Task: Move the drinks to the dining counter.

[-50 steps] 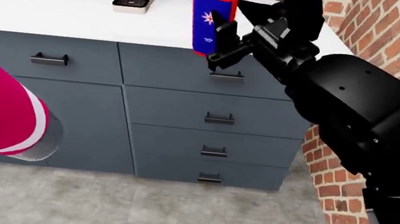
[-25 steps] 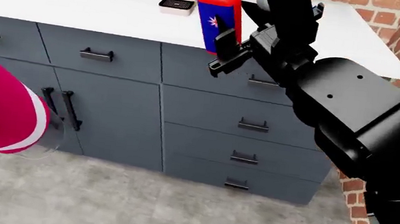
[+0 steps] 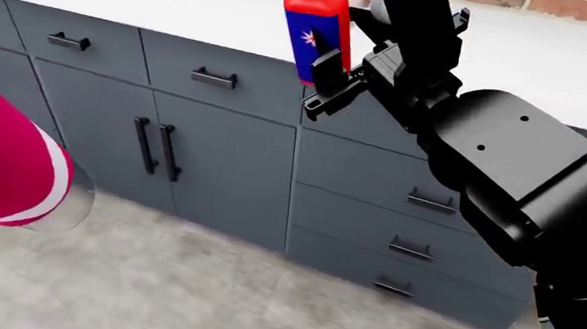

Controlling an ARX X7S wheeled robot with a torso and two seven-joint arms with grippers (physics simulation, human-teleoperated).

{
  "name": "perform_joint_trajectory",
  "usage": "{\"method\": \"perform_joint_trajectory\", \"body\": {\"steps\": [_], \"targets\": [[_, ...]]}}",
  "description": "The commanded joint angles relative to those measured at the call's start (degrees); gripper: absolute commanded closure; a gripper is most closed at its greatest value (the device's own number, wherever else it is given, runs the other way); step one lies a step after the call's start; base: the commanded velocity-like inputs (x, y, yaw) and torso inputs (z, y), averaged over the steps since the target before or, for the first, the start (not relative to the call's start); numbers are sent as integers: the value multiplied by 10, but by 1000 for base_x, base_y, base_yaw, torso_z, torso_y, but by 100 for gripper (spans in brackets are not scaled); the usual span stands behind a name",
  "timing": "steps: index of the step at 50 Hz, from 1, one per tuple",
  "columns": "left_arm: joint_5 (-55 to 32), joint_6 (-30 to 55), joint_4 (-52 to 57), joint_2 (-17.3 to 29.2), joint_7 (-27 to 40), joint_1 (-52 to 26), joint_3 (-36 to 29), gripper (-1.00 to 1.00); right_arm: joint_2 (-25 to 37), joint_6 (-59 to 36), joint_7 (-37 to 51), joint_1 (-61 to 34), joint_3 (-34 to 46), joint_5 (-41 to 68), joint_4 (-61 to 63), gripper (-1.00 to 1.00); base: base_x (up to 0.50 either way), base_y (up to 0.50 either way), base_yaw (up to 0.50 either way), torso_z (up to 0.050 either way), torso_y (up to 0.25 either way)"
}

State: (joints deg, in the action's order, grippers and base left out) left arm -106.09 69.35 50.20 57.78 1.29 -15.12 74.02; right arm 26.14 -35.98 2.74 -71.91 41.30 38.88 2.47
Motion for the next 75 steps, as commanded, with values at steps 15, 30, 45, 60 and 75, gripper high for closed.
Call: {"method": "perform_joint_trajectory", "body": {"steps": [15,30,45,60,75], "targets": [[-77,-13,-13,36,41,21,45,100,30,-59,41,-6,-34,34,102,100,0,0,500,1,1],[-82,-19,-12,43,47,21,45,100,43,-63,49,3,-39,40,118,100,0,0,500,0,1],[-70,-9,-11,32,36,20,47,100,39,-55,41,5,-31,34,106,100,0,0,500,1,0],[-62,-19,-7,35,39,18,29,100,45,-54,43,8,-27,30,112,100,14,11,500,0,1],[-56,-22,-9,40,35,16,24,100,39,-49,40,5,-28,30,101,100,43,37,500,1,1]]}}
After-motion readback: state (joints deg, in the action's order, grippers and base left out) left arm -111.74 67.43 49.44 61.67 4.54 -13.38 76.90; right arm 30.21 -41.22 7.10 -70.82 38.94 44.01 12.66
